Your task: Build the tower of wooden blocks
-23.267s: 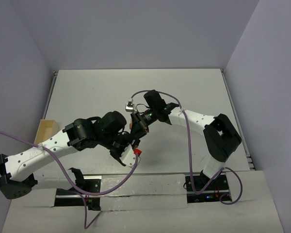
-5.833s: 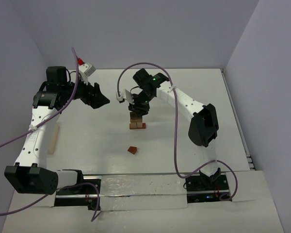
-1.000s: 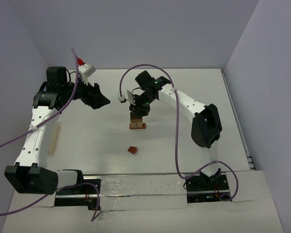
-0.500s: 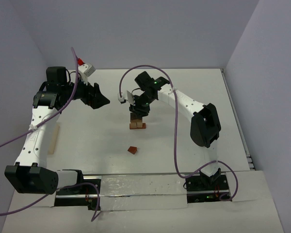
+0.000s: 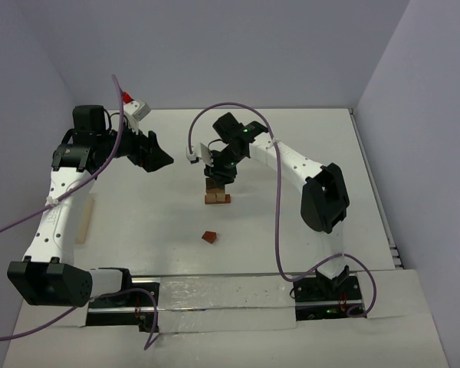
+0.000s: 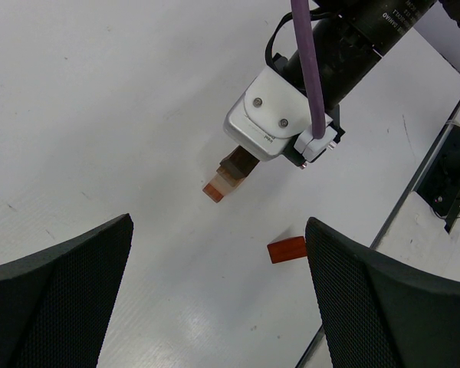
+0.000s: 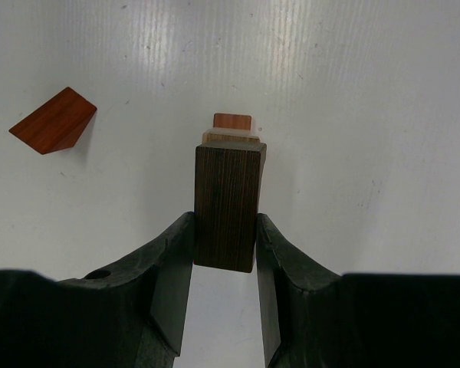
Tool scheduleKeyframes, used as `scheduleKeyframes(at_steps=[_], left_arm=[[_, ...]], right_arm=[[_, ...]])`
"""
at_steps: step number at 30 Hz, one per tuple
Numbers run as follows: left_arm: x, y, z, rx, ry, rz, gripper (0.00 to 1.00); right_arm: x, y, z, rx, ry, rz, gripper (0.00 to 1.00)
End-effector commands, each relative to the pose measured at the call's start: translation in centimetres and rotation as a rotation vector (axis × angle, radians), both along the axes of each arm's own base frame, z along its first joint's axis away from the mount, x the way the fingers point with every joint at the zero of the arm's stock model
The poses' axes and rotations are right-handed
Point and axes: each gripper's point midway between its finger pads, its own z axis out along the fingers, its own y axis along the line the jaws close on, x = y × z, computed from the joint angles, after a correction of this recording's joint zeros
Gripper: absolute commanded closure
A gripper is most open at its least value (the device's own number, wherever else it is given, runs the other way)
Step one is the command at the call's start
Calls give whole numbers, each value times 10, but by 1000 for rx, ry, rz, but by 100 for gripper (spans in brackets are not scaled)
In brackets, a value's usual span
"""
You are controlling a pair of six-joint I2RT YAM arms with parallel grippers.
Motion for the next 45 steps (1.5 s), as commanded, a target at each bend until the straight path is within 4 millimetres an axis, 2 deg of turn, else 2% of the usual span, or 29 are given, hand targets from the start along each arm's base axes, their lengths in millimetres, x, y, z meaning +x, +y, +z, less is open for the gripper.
scheduleKeyframes(at_steps=[1, 12, 21, 35, 45], left_arm=[[3, -2, 10, -20, -42, -17, 1], [4, -2, 10, -19, -40, -19, 1], [4, -2, 11, -19, -42, -21, 1], [3, -2, 9, -16, -42, -20, 1], [3, -2, 10, -16, -42, -19, 1]], right_arm=[[2, 10, 11, 28, -25, 11, 73], [2, 10, 8, 16, -21, 6, 65], [2, 9, 7, 9, -25, 6, 54], [0, 14, 8, 12, -20, 7, 43], [0, 14, 8, 10, -18, 14, 47]])
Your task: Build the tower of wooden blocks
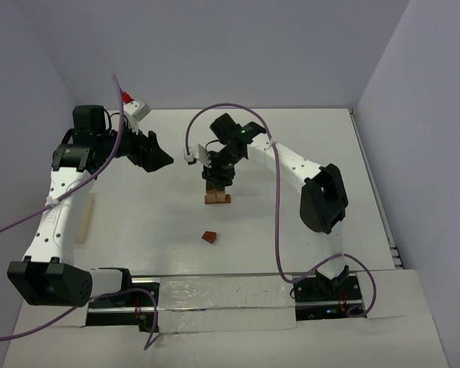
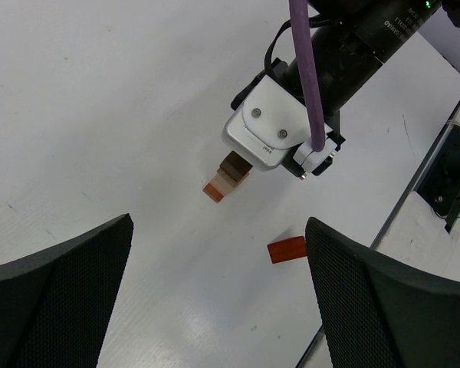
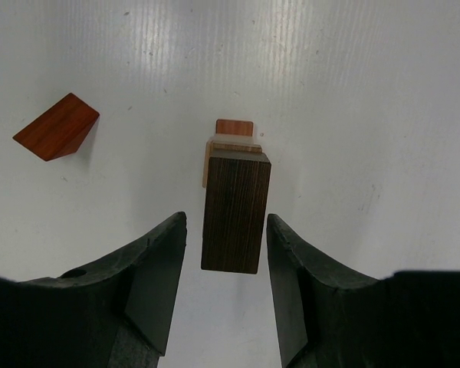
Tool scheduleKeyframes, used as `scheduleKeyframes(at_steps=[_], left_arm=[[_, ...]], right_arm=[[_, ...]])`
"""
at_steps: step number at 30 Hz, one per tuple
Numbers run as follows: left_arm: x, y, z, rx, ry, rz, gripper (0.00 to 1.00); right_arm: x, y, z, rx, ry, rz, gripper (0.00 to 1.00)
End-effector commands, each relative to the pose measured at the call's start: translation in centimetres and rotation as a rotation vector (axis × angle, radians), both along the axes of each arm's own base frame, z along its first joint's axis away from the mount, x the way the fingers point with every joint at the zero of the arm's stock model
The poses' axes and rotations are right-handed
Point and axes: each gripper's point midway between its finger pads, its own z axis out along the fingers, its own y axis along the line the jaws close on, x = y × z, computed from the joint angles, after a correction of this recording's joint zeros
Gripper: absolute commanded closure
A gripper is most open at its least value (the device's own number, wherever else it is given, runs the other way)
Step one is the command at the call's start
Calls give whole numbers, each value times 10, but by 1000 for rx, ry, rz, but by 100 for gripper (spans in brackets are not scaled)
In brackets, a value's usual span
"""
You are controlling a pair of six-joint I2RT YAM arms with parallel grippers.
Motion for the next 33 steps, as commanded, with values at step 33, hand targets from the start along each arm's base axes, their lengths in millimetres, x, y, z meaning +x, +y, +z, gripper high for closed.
scheduleKeyframes(at_steps=[33], left_arm=[[2, -2, 10, -18, -42, -22, 1]], right_arm=[[5, 13, 11, 37, -19, 3, 67]])
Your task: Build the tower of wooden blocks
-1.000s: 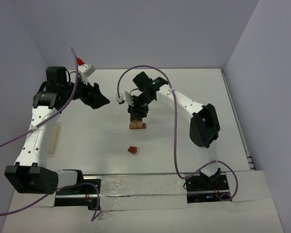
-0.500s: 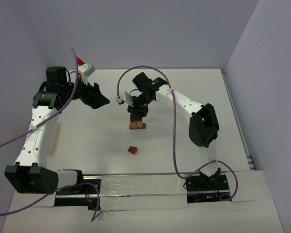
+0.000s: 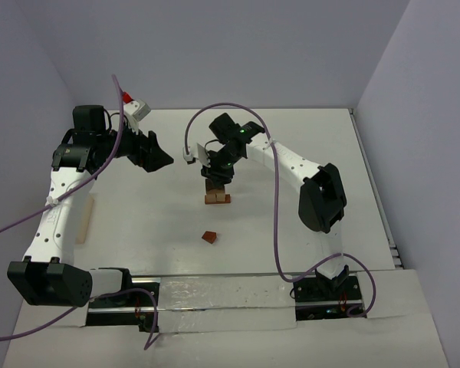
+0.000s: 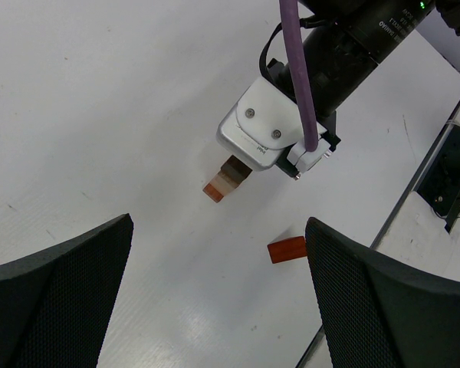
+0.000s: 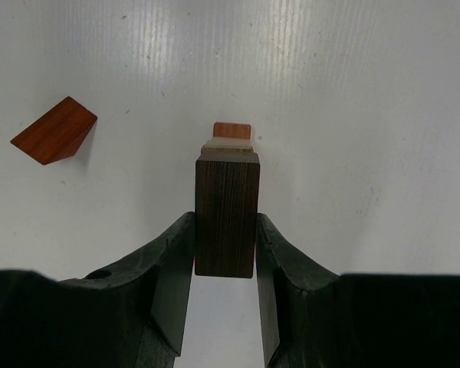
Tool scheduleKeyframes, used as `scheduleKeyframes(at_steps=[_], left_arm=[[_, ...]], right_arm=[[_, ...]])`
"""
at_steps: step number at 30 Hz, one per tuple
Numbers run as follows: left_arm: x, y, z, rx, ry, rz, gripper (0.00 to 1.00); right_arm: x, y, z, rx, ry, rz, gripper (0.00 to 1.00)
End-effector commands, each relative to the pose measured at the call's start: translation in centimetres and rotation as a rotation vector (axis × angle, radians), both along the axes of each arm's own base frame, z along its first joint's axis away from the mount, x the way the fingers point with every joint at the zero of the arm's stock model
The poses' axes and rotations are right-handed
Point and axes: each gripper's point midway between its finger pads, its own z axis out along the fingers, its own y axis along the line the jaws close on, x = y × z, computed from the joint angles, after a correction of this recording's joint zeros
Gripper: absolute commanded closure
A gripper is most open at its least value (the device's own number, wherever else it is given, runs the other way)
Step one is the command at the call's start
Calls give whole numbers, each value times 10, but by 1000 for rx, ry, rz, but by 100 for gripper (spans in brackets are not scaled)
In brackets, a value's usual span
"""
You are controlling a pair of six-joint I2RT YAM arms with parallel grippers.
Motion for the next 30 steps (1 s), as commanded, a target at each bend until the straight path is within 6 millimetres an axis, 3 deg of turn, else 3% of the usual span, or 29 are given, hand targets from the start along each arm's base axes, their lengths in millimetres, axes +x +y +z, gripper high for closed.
scheduleKeyframes(at_steps=[1, 23, 28, 30], left_arm=[[2, -2, 10, -18, -42, -22, 1], [4, -2, 10, -18, -39, -22, 1], [4, -2, 10, -20, -38, -20, 1], [4, -2, 11, -24, -39, -16, 1]], right_arm=[[3, 10, 12, 35, -21, 6, 67], [2, 10, 6, 22, -9, 4, 44], [1, 13, 15, 43, -19, -3, 35], [2, 16, 27, 66, -32, -11, 27]])
